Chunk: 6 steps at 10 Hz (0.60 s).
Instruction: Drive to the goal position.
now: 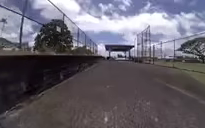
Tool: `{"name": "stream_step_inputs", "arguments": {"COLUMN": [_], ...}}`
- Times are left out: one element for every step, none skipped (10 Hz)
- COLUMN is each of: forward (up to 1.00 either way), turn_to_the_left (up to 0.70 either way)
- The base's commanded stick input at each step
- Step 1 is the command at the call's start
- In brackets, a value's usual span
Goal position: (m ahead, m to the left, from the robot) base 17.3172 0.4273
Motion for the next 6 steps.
{"name": "stream_step_inputs", "arguments": {"forward": [0.70, 0.70, 0.70, 0.70, 0.70, 0.70], "turn_to_the_left": [0.00, 0.00, -0.02, -0.03, -0.16, -0.19]}}
